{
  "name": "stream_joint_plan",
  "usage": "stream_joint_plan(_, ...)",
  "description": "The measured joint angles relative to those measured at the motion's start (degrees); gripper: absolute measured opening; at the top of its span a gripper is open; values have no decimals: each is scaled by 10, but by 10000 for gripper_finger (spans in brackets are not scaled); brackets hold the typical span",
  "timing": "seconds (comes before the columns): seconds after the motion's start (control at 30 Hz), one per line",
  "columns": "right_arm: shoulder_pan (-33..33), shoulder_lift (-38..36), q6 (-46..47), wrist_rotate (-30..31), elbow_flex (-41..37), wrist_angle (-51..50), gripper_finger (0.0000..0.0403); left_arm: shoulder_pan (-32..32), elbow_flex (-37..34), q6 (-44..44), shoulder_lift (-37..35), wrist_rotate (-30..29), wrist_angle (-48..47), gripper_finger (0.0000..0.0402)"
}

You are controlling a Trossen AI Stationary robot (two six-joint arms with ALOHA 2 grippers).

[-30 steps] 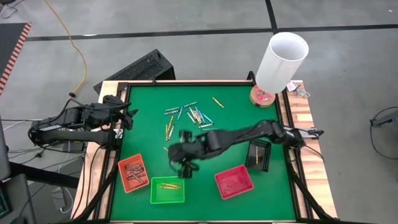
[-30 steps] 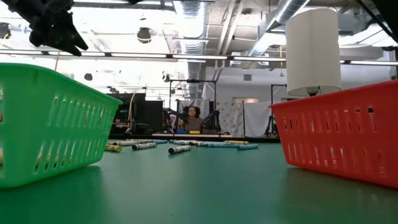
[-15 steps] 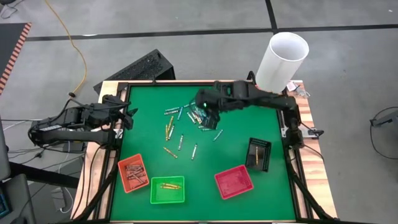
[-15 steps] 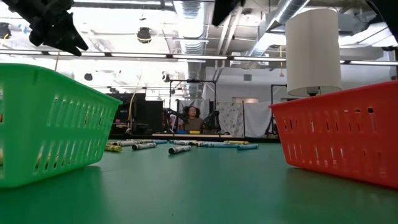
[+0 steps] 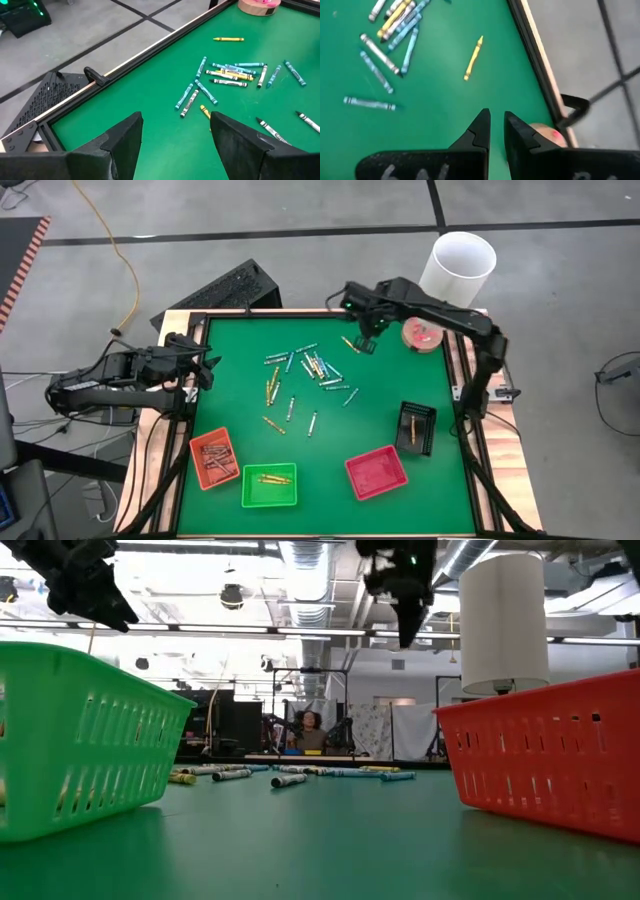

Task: Sort crayons
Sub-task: Put the yellow crayon into the green bin

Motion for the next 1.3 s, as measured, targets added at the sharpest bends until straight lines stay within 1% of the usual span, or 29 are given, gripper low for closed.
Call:
stream_joint_plan(0.1, -33, -59, -1, -31, -111, 103, 49, 0, 0, 0, 0, 1, 0, 223)
stream_joint_plan(0.23, -65, -115, 4, -37, -245, 235, 49, 0, 0, 0, 0, 1, 0, 223)
stream_joint_plan(0.37, -83, -134, 15, -37, -346, 358, 49, 0, 0, -1, 0, 1, 0, 223)
stream_joint_plan(0.5, -93, -117, 19, -39, -411, 467, 49, 0, 0, -2, 0, 1, 1, 223)
stream_joint_plan(0.57, -94, -103, 27, -39, -426, 507, 51, 0, 0, -8, 0, 1, 1, 223)
stream_joint_plan(0.67, -96, -77, 34, -39, -426, 530, 60, 0, 0, -15, 0, 1, 1, 223)
stream_joint_plan(0.87, -96, -22, 35, -47, -426, 541, 97, 0, 0, -16, 0, 1, 1, 223)
stream_joint_plan(0.97, -96, -8, 35, -68, -426, 539, 115, 0, 0, -17, 0, 1, 1, 223)
stream_joint_plan(1.07, -88, -10, 41, -85, -426, 523, 128, 0, 0, -27, 0, 0, 1, 223)
stream_joint_plan(1.13, -77, -17, 43, -85, -426, 508, 133, 0, 0, -32, 0, 0, 1, 223)
stream_joint_plan(1.3, -38, -48, 57, -89, -426, 491, 133, 0, 0, -24, 0, -7, 2, 223)
